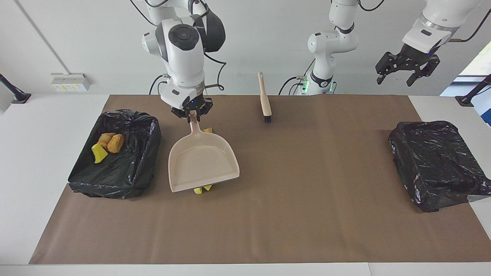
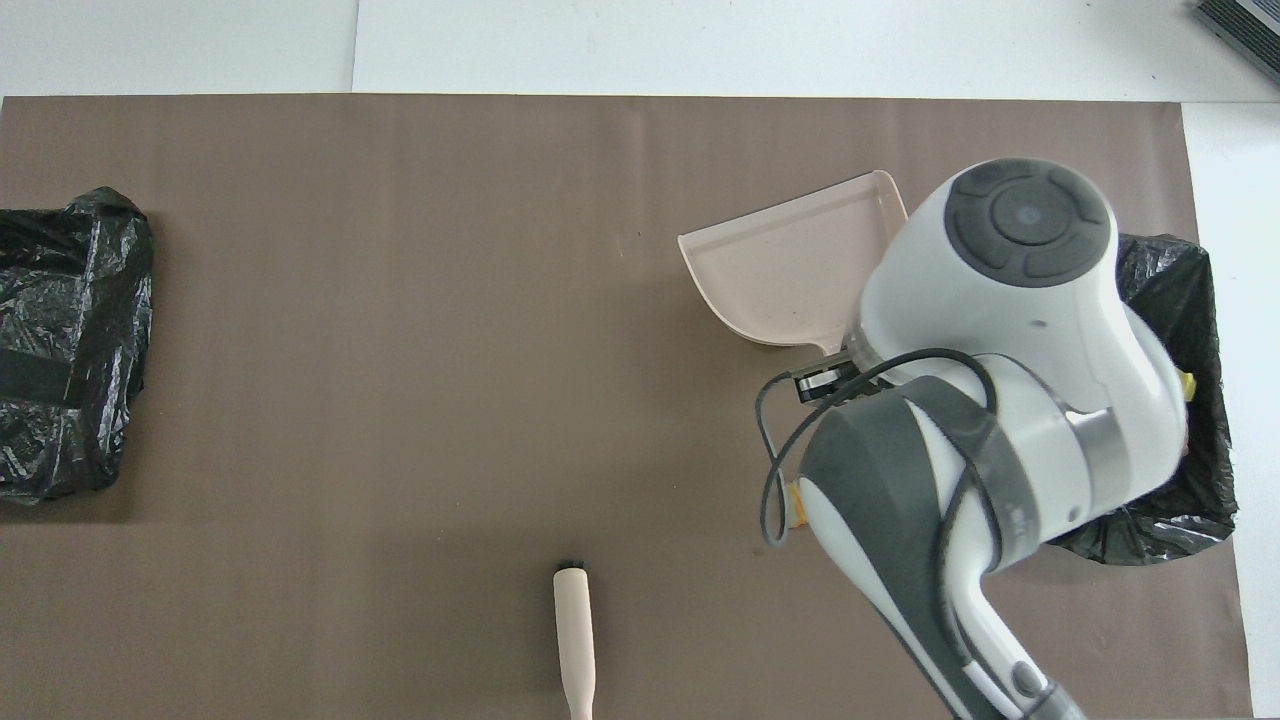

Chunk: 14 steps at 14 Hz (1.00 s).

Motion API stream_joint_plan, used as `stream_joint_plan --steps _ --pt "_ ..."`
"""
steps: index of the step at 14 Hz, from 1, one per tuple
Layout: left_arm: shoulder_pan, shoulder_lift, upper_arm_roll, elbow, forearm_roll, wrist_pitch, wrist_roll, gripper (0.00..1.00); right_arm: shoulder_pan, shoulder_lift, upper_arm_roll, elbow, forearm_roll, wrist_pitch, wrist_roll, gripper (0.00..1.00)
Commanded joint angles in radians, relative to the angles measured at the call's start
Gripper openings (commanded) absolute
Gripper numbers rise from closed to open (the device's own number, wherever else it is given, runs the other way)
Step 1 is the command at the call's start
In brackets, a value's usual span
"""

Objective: Sweep and dump trash in bin
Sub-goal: 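Bring the dustpan back and set it down with the right gripper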

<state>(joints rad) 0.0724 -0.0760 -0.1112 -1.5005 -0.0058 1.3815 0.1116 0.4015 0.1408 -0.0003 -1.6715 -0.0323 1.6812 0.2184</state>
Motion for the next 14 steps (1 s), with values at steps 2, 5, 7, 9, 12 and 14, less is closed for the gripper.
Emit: stream_joint_plan --steps 2,5,7,9,12,14 --pt "0.013 -0.024 -0.010 -0.024 0.015 -0.012 0.003 1.00 0.081 0.104 -0.006 0.073 0.103 0.067 0.140 0.00" --pt "0.017 -0.024 -0.010 -0.024 0.015 -0.010 0.003 1.00 0.184 0.210 0.003 0.119 0.115 0.184 0.277 0.00" --pt "0.015 -0.024 -0.010 -0.024 0.015 -0.009 0.003 1.00 0.232 0.296 0.003 0.200 0.144 0.215 0.375 0.00" --pt "0.017 -0.024 -0.010 -0.026 0.015 -0.010 0.007 1.00 0.258 0.386 0.003 0.272 0.153 0.268 0.461 0.00" --pt "0.015 -0.024 -0.010 -0.026 0.015 -0.010 0.010 1.00 0.278 0.444 0.023 0.285 0.167 0.345 0.501 0.00" --pt "0.015 -0.024 -0.010 -0.026 0.015 -0.010 0.010 1.00 0.290 0.465 0.023 0.280 0.169 0.374 0.503 0.00"
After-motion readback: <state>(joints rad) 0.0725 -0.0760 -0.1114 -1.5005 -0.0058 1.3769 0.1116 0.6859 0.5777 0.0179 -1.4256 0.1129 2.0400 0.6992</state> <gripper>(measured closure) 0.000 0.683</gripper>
